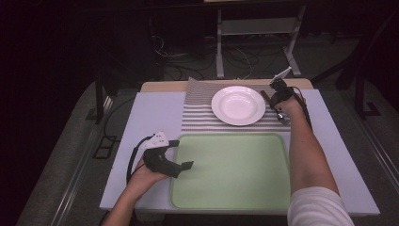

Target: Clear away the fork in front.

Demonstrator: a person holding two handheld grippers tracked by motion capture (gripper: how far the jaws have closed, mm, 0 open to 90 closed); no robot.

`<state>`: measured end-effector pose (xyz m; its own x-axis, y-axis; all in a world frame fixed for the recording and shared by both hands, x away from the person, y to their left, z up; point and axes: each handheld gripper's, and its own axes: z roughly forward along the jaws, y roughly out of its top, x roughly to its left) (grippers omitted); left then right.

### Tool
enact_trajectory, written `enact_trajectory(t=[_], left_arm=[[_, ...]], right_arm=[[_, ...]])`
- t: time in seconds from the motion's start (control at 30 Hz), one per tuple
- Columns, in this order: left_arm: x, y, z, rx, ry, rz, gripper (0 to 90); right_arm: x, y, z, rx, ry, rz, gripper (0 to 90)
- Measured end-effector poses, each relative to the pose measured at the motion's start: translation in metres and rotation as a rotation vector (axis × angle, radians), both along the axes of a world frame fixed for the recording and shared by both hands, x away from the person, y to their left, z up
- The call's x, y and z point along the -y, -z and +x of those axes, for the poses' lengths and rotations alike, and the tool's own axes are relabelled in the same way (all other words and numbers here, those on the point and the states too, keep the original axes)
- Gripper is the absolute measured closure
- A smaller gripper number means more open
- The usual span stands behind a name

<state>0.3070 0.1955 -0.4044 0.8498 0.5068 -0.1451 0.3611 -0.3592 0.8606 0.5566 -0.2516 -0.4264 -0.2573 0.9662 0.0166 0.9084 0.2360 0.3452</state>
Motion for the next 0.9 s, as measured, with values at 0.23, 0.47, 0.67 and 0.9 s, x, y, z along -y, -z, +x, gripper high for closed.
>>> enact_trajectory(t=[0.23,0.47,0.67,0.9], left_arm=[[-0.001,0.000,0.000,0.000,0.000,-0.001,0.5],[-0.001,0.001,0.000,-0.001,-0.004,-0.002,0.5],[-0.001,0.000,-0.001,0.000,-0.005,0.001,0.5],[-0.001,0.001,-0.001,0.000,-0.005,-0.001,0.6]], right_arm=[[0.006,-0.002,-0.005,0.012,0.002,0.026,77.3],[0.018,-0.017,-0.014,0.067,-0.011,0.073,77.3],[0.033,-0.031,-0.028,0.124,-0.003,0.151,77.3],[0.042,-0.048,-0.052,0.204,-0.041,0.197,77.2]])
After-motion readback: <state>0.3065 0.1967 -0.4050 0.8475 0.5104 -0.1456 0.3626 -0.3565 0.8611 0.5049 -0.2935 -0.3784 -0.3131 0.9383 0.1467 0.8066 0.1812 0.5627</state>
